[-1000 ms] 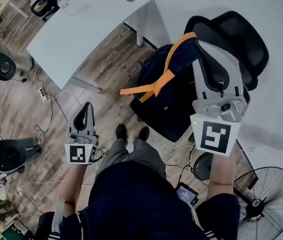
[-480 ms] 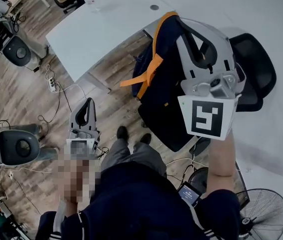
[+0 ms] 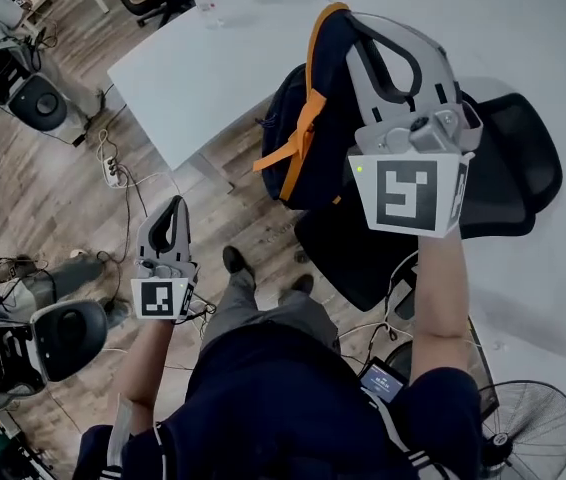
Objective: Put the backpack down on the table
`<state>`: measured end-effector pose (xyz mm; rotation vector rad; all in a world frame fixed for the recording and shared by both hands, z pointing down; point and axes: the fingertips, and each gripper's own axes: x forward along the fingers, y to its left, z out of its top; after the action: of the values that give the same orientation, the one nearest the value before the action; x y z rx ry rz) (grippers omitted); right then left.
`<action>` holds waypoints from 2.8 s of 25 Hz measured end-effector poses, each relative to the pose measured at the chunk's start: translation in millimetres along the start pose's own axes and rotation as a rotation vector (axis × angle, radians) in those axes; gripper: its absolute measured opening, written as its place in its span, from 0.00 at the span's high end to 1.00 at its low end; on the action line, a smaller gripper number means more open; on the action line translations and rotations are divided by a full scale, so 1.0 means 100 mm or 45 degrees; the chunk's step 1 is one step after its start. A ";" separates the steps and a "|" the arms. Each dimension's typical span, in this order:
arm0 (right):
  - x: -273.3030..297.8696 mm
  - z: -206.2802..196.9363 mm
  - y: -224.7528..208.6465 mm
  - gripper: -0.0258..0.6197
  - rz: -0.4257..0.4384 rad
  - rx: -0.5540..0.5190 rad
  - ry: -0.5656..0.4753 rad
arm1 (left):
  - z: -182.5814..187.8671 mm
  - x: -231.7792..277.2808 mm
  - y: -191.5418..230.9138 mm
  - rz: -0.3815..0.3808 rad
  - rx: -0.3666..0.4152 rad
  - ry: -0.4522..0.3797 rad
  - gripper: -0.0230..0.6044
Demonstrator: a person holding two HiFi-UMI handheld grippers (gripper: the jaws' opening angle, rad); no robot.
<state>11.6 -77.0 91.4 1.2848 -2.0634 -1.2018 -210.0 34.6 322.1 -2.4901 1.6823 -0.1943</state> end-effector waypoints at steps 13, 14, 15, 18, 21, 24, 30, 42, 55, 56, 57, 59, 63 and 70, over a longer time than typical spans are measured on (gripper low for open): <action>1.56 0.08 0.27 0.95 -0.006 0.064 0.051 | 0.09 0.74 1.08 -0.056 -0.043 -0.062 0.96; 1.63 0.01 0.31 0.95 -0.011 0.067 0.059 | 0.02 0.79 1.11 -0.057 -0.033 -0.049 0.96; 1.70 -0.08 0.36 0.95 -0.015 0.072 0.065 | -0.07 0.86 1.12 -0.056 -0.026 -0.030 0.96; 1.94 -0.31 0.44 0.95 -0.025 0.093 0.063 | -0.17 1.11 1.14 -0.039 -0.029 -0.063 0.96; 2.14 -0.29 0.40 0.95 -0.029 0.114 0.061 | -0.08 1.25 1.22 -0.018 -0.049 -0.100 0.96; 2.32 -0.29 0.42 0.95 -0.011 0.137 0.042 | -0.07 1.36 1.22 0.007 -0.059 -0.104 0.96; 2.56 -0.38 0.55 0.95 0.031 0.169 -0.036 | -0.19 1.56 1.21 0.081 -0.020 -0.104 0.96; 3.15 -0.07 0.59 0.95 0.102 0.153 -0.070 | -0.08 1.69 1.51 0.137 -0.060 -0.090 0.96; 3.84 -0.44 1.06 0.95 0.185 0.192 -0.007 | -0.20 1.84 1.81 0.163 -0.058 -0.046 0.96; 3.90 -0.45 1.07 0.95 0.181 0.200 -0.005 | -0.22 1.85 1.84 0.168 -0.066 -0.041 0.96; 3.96 -0.47 1.08 0.95 0.178 0.205 -0.002 | -0.24 1.87 1.87 0.177 -0.085 -0.036 0.96; 4.07 -0.54 1.09 0.95 0.173 0.210 0.006 | -0.26 1.90 1.93 0.194 -0.118 -0.031 0.96; 4.32 -0.70 1.08 0.95 0.155 0.191 0.023 | -0.32 1.97 2.03 0.208 -0.147 -0.010 0.96; 4.65 -1.28 1.10 0.95 0.153 0.124 0.092 | -0.33 2.24 2.11 0.228 -0.138 0.022 0.96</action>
<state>-175.4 -518.0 213.4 1.2089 -2.1367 -0.9999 -325.4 -252.7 324.8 -2.3988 1.9599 -0.1096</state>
